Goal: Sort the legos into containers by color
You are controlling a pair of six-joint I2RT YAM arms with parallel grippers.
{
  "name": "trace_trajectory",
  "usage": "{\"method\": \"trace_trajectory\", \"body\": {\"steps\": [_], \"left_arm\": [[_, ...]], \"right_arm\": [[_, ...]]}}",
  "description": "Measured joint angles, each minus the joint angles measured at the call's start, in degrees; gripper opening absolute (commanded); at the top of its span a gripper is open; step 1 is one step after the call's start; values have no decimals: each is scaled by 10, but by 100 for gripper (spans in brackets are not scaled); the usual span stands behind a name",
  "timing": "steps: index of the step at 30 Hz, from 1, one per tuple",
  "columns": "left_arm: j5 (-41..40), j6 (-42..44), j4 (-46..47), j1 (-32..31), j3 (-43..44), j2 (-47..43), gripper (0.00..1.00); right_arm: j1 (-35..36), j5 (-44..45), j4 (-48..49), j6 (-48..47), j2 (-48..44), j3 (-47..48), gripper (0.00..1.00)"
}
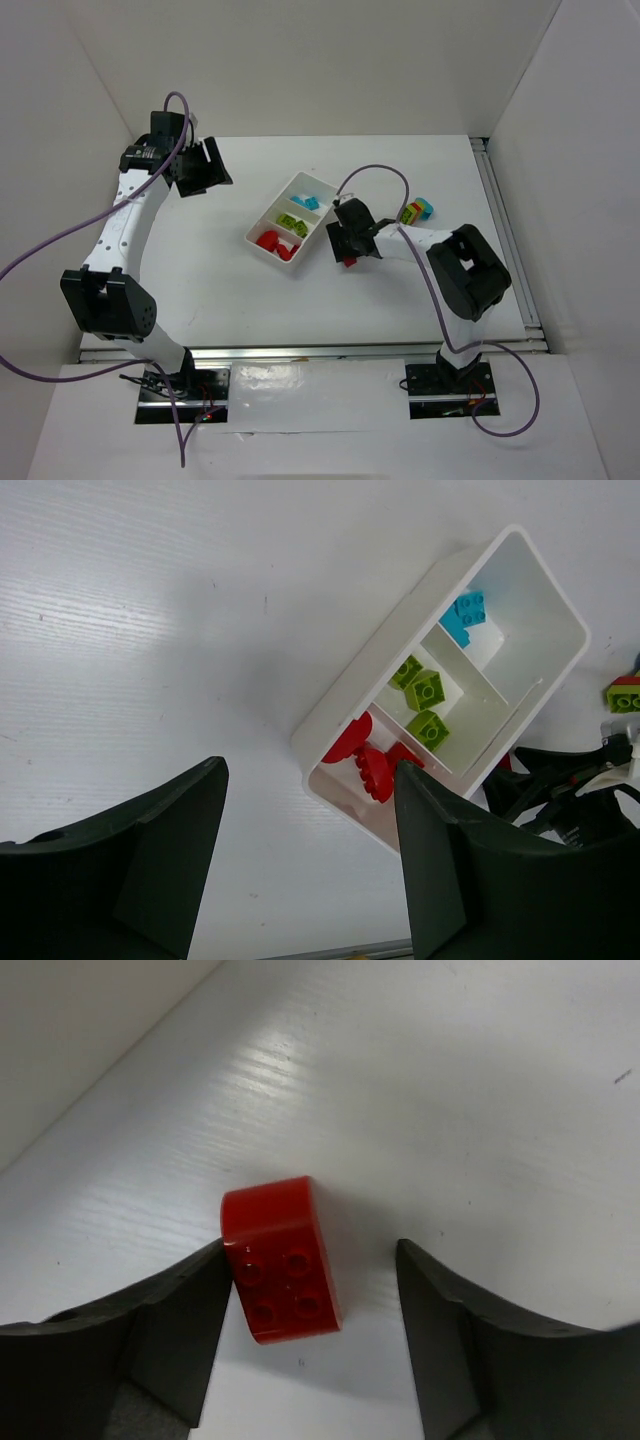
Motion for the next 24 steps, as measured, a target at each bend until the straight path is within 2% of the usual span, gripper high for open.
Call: {"method": "trace_trajectory", "body": {"steps": [1, 2, 6, 11, 16, 19, 24], "left_arm": [[1, 0, 2, 0, 0, 0, 77], [2, 0, 2, -1, 0, 1, 77], [3, 0, 2, -1, 0, 3, 77], [2, 0, 3, -1, 0, 6, 77], [0, 1, 3, -1, 0, 6, 77], [-1, 0, 3, -1, 0, 6, 77], [-3, 0, 5, -1, 0, 6, 77]], "right_arm": [[-1, -2, 6, -2, 1, 0, 59], [-1, -3, 9, -4, 2, 0, 43], [-1, -4, 16, 1, -3, -7, 17], [3, 5, -17, 9, -83, -43, 15], [36, 8, -38, 11, -188, -10, 15], [65, -2, -38, 11, -176, 60, 15], [109, -28, -19, 4, -90, 151, 17]]}}
